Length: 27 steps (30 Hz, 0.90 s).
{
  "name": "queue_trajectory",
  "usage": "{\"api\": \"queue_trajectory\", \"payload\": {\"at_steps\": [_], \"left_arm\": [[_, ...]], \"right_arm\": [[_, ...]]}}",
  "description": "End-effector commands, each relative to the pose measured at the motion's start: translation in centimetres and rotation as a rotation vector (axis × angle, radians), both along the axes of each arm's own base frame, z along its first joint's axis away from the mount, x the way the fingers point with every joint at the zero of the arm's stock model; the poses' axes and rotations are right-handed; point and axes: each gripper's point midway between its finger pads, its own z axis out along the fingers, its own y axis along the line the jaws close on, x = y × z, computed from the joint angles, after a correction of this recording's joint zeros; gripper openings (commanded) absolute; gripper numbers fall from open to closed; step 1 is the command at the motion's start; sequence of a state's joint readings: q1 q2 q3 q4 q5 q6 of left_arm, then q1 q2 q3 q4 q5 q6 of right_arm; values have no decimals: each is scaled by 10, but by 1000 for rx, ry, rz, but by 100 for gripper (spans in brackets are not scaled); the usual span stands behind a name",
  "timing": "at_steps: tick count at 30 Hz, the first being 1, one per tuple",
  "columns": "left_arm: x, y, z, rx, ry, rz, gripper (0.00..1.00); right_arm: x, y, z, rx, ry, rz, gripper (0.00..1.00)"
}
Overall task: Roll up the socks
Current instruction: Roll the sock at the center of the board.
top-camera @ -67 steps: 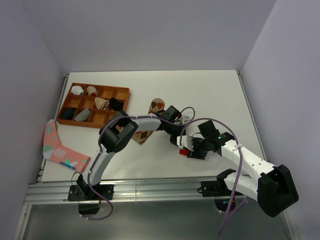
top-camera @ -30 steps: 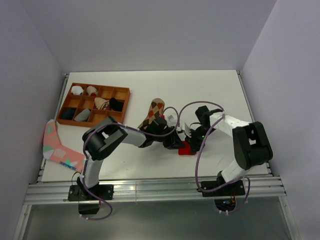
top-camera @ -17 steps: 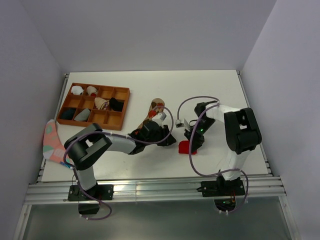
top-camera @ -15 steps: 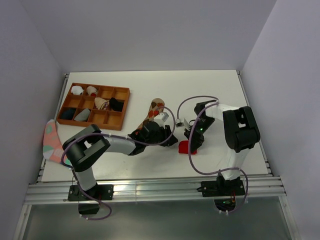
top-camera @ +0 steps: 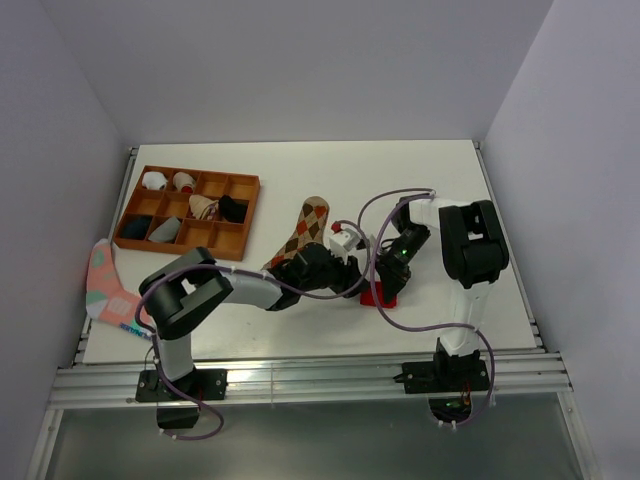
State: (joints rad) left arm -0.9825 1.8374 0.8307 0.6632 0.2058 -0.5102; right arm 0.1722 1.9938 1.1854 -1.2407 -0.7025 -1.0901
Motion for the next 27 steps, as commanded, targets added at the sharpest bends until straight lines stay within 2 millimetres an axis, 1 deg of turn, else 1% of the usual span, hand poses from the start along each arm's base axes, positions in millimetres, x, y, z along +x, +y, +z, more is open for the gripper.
{"api": "queue_trajectory", "payload": {"at_steps": [1, 3, 6, 7, 9, 13, 17, 23, 27], "left_arm": [[-6, -23, 13, -9, -92, -96, 39], [-8, -28, 13, -3, -107, -114, 40], [-7, -31, 8, 18, -109, -130, 40], [-9, -32, 3, 27, -101, -143, 41], [-10, -33, -1, 40, -100, -156, 41], [-11, -32, -16, 76, -91, -165, 41], [-13, -32, -24, 101, -90, -178, 41], [-21, -36, -28, 104, -65, -237, 43], [-33, -39, -22, 66, -42, -304, 45]], "right_arm": [[10, -14, -13, -67, -36, 38, 20], [11, -15, -13, -71, -37, 37, 20], [12, -14, -13, -73, -31, 35, 20], [13, -14, -13, -74, -31, 34, 20], [13, -14, -13, -78, -26, 32, 20], [13, -15, -13, -84, -22, 32, 20], [14, -15, -13, -84, -21, 32, 20], [16, -16, -14, -100, -23, 25, 20], [15, -17, -14, -103, -20, 23, 20]]}}
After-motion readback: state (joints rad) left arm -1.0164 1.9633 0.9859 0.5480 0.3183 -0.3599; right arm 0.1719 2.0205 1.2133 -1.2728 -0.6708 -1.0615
